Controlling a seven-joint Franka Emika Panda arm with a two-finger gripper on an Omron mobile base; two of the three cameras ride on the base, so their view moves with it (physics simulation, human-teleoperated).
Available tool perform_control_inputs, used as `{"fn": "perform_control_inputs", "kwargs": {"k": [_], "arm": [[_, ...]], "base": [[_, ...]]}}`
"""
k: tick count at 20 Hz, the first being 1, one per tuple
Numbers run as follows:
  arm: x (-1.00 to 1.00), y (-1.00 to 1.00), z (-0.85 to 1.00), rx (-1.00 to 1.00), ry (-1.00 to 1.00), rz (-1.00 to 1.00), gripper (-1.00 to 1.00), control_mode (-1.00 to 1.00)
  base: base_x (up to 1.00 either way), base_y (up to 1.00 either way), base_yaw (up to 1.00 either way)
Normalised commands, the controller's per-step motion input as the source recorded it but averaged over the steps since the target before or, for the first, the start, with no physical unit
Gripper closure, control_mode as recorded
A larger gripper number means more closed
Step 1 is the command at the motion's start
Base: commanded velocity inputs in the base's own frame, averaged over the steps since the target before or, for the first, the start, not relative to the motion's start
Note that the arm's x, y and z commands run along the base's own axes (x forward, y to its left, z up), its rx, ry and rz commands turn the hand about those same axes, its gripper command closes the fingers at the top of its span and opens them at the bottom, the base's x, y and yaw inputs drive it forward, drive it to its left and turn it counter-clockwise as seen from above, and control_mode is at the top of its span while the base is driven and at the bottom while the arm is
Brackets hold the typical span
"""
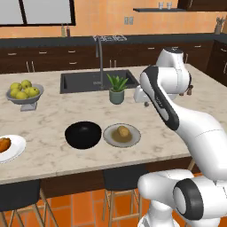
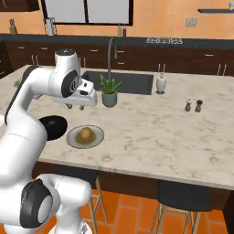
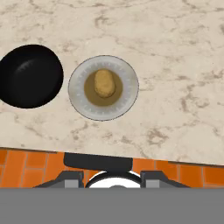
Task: Pick the chicken drumstick and potato from their plates and place them in the bowl. Then put the bowl in the fridge.
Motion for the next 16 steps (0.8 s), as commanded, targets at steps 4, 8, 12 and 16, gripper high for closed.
{"fn": "perform_control_inputs", "kwargs": {"k": [4,8,12,16], "arm": [[0.00,0.00,0.00,0.00,0.00,0.00,-1.00,1.00],[0.00,0.00,0.00,0.00,0.00,0.00,-1.00,1.00],[0.00,0.00,0.00,0.00,0.00,0.00,-1.00,1.00],[0.00,0.00,0.00,0.00,0.00,0.00,-1.00,1.00]], "base": [[0.00,0.10,0.00],[0.00,0.55,0.00],[0.00,0.71,-0.02],[0.00,0.80,0.00]]}}
